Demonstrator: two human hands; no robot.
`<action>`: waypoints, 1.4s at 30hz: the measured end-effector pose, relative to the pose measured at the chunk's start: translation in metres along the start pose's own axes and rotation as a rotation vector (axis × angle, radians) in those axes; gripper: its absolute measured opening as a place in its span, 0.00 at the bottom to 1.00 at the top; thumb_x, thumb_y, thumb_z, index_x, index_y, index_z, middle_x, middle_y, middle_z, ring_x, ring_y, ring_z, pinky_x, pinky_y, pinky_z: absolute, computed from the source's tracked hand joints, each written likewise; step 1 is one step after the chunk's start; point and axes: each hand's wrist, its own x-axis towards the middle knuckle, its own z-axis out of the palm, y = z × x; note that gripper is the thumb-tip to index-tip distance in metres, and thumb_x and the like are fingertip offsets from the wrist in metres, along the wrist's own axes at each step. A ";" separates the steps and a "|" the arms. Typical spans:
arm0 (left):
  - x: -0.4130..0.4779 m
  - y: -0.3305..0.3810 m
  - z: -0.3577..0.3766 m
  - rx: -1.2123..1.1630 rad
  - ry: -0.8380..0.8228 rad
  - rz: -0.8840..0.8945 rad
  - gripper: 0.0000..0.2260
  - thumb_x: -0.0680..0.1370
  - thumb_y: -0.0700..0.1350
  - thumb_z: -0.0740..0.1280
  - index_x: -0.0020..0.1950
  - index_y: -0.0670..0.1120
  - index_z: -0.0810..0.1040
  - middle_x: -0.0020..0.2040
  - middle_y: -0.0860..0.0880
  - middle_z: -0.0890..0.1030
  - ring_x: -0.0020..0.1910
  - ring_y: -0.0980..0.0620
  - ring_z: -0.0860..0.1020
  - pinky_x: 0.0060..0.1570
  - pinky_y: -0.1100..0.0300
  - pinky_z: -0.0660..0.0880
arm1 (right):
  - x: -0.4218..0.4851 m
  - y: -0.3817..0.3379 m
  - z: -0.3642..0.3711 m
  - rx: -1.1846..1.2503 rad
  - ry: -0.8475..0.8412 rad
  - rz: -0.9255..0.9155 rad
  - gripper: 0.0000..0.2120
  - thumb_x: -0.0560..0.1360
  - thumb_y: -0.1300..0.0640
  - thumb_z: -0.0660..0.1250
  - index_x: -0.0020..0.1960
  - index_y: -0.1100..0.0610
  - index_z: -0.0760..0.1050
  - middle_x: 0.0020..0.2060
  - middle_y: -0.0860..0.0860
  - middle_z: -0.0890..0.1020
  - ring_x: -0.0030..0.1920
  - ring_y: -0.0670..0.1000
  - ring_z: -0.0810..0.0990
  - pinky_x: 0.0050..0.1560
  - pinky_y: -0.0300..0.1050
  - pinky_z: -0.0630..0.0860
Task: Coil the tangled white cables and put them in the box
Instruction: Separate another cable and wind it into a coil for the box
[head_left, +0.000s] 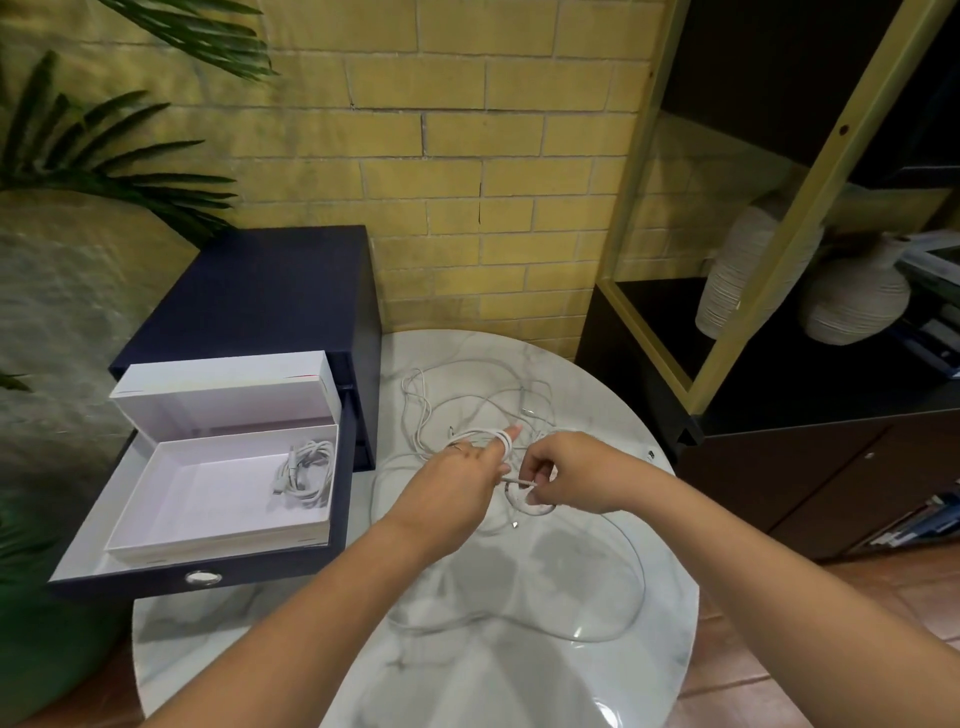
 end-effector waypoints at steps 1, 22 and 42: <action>0.001 0.000 0.001 0.055 -0.016 0.014 0.27 0.82 0.41 0.55 0.79 0.51 0.48 0.60 0.48 0.80 0.61 0.48 0.73 0.59 0.59 0.69 | 0.000 0.000 0.000 0.030 -0.020 0.002 0.05 0.73 0.57 0.71 0.49 0.53 0.78 0.44 0.50 0.81 0.40 0.46 0.77 0.41 0.38 0.73; 0.006 -0.006 -0.022 -0.523 -0.044 -0.357 0.13 0.83 0.49 0.56 0.39 0.47 0.65 0.35 0.52 0.70 0.33 0.55 0.67 0.34 0.59 0.64 | 0.005 0.002 0.011 0.945 0.114 0.031 0.11 0.80 0.58 0.61 0.62 0.50 0.73 0.56 0.49 0.81 0.51 0.47 0.79 0.52 0.41 0.73; 0.005 -0.003 -0.039 -0.684 0.097 -0.428 0.15 0.83 0.52 0.54 0.41 0.44 0.64 0.33 0.51 0.66 0.31 0.54 0.63 0.30 0.63 0.63 | 0.046 0.037 0.006 0.769 0.426 0.094 0.10 0.82 0.59 0.57 0.54 0.58 0.76 0.37 0.54 0.81 0.35 0.52 0.81 0.36 0.40 0.78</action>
